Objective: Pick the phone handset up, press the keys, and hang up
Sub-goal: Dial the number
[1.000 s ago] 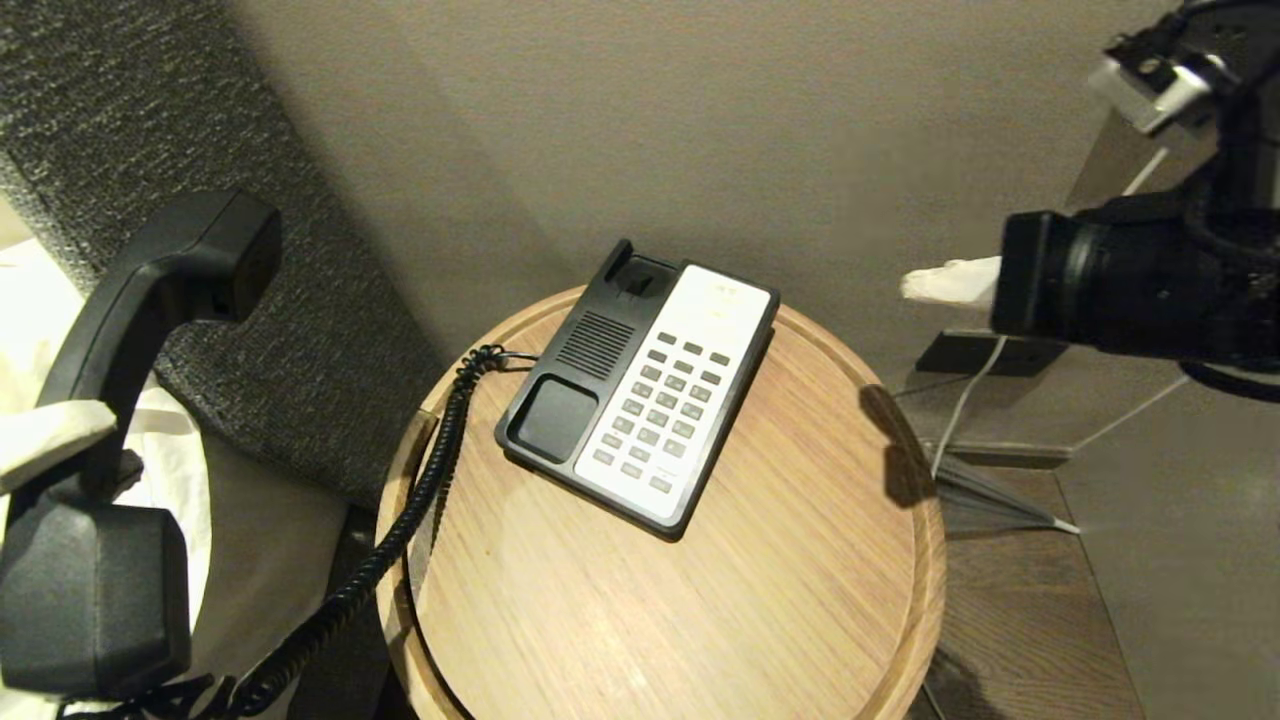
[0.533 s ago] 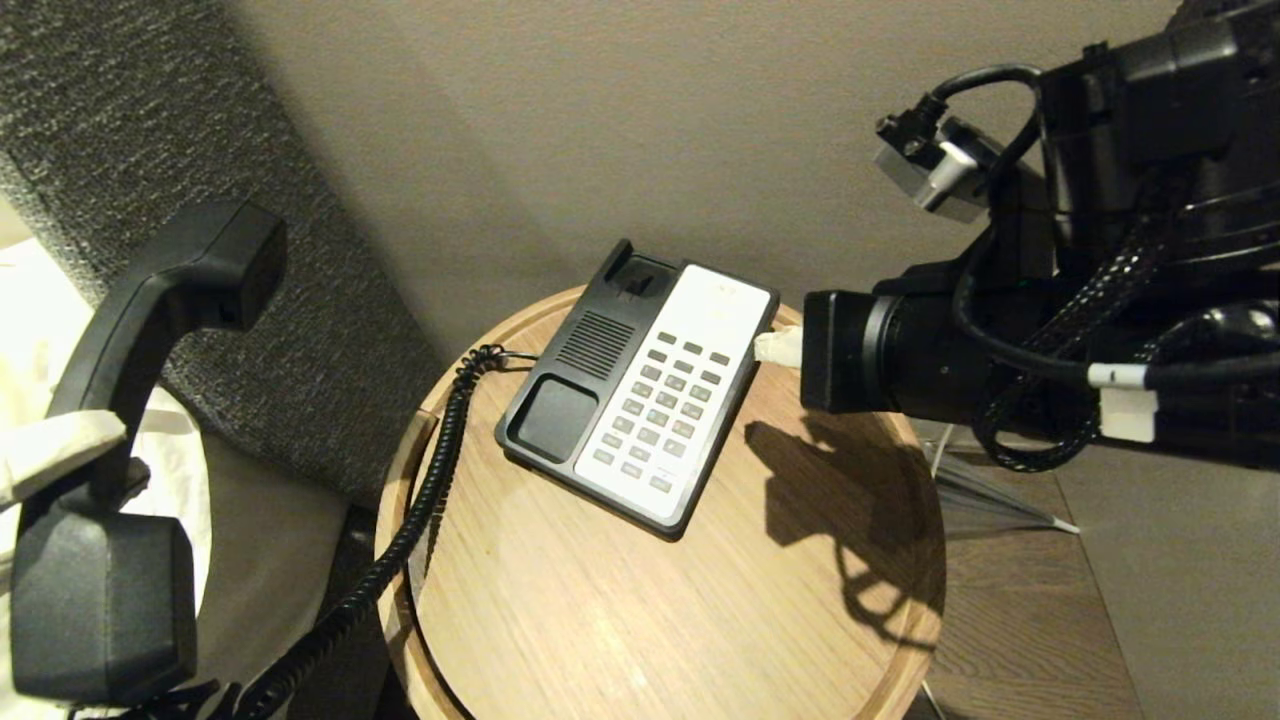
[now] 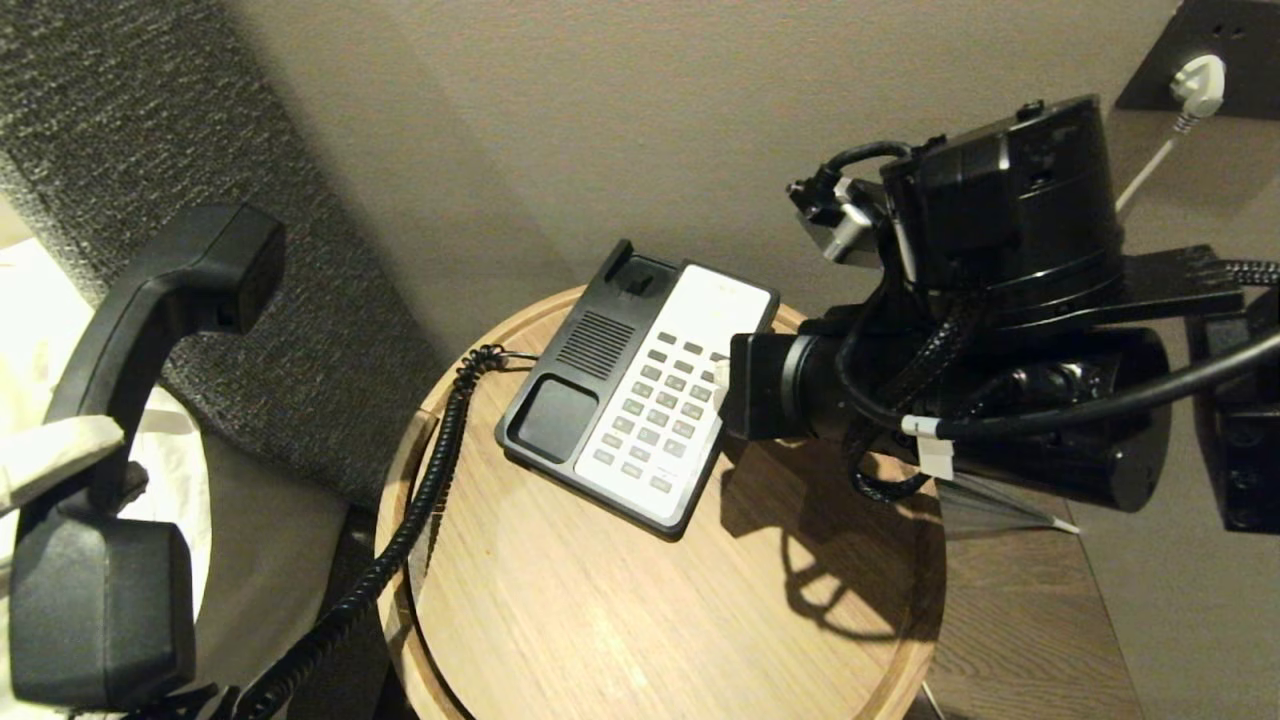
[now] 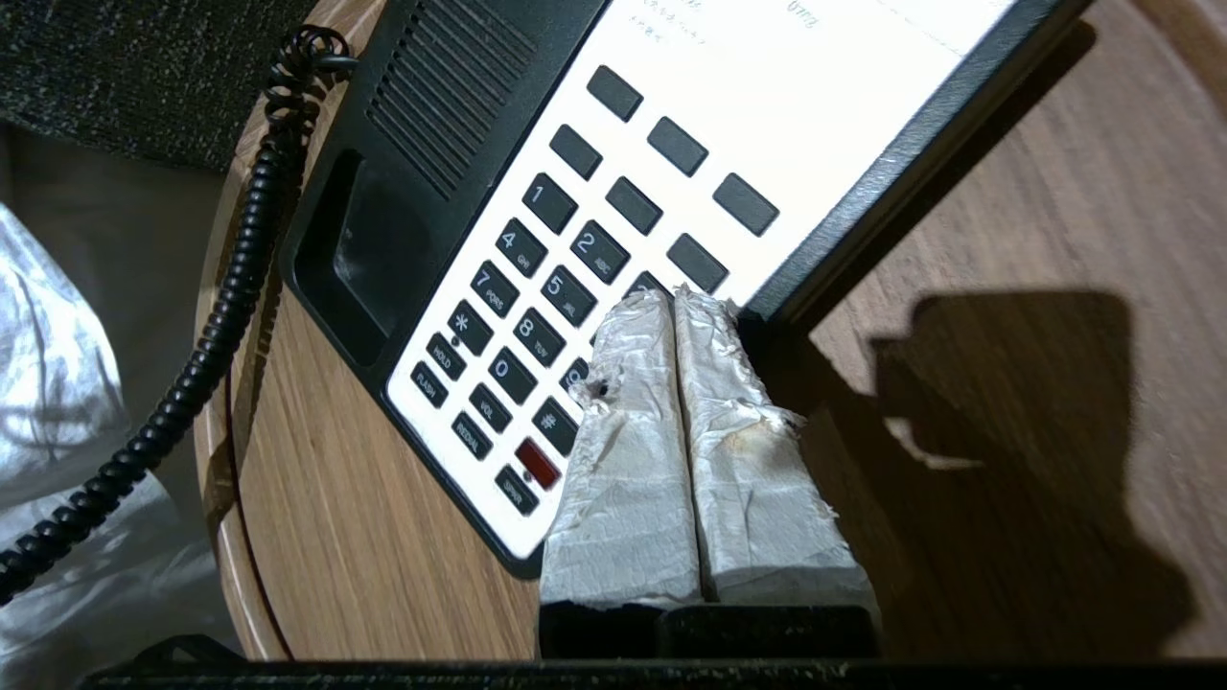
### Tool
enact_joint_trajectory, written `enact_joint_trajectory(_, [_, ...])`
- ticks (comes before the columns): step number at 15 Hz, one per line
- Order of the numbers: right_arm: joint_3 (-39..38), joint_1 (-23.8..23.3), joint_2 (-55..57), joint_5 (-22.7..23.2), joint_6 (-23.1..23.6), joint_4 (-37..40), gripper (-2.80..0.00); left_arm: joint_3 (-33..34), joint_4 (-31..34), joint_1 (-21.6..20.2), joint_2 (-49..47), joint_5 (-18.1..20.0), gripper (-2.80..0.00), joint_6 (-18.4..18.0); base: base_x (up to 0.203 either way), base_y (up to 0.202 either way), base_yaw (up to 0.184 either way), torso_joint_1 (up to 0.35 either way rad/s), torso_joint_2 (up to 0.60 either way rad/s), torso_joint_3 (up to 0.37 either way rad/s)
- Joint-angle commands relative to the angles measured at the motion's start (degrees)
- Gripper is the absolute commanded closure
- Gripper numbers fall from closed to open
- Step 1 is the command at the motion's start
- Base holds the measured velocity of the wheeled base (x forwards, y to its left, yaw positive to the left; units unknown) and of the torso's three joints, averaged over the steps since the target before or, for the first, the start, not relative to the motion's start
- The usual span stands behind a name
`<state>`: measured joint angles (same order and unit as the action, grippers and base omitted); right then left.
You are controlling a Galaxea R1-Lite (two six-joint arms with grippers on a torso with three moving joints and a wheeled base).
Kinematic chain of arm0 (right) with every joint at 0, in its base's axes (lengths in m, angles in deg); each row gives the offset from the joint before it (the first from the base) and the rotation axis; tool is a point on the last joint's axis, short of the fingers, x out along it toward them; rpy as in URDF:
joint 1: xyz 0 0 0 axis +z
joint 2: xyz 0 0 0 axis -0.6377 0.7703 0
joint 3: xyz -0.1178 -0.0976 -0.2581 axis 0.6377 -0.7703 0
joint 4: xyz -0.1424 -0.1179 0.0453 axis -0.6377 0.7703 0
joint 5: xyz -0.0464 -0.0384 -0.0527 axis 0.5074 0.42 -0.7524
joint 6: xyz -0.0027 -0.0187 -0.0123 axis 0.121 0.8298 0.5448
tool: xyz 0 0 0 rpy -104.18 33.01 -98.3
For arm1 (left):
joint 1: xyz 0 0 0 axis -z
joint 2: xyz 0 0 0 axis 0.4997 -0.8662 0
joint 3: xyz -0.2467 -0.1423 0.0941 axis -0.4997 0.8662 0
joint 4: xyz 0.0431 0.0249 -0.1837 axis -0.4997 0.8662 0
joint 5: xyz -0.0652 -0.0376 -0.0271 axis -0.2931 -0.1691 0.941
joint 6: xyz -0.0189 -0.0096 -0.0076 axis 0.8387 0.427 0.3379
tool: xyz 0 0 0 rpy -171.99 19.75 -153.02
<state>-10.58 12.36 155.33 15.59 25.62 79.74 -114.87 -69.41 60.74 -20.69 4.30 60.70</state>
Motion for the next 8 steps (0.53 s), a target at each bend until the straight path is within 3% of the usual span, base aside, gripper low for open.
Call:
enact_joint_trajectory(1, [-0.25,0.14,1.12,-0.12,-0.17,-0.01,0.00,0.15,-0.08,0.00,0.13,0.01,0.00,0.36,0.000,0.000,0.000,0.000,0.00,0.000])
enact_joint_trajectory(8, [-0.42,0.31,1.83,-0.21,-0.17,-0.16,0.00,0.32,-0.08,0.00,0.13,-0.07,0.00,0.36,0.000,0.000,0.000,0.000,0.00,0.000])
